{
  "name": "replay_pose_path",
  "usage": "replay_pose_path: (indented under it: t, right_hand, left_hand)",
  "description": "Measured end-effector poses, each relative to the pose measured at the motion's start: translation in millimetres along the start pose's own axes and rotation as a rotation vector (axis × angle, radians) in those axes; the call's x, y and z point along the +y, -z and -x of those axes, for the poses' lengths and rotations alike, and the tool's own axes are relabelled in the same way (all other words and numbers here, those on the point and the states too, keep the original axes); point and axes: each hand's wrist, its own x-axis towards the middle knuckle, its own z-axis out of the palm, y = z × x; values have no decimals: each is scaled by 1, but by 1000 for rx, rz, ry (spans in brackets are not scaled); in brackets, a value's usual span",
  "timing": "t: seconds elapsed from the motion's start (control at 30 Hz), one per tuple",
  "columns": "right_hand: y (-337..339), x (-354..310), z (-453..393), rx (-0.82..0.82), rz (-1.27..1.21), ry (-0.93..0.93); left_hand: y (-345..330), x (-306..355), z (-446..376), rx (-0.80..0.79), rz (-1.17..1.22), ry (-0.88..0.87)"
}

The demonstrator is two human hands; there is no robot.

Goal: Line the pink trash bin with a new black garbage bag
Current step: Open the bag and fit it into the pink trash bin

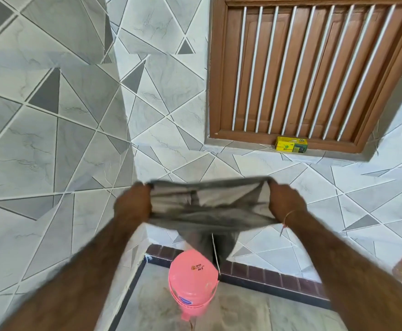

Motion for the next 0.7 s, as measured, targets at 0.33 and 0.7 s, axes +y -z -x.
replay_pose_path:
  t: [0.33,0.7]
  right_hand:
    - [-135,28,69,-688,126,28]
    - [-113,25,37,-404,-161,-23]
  left_hand:
    - [-141,-14,91,-439,-219,-103]
    - [-119,6,44,-113,643,547]
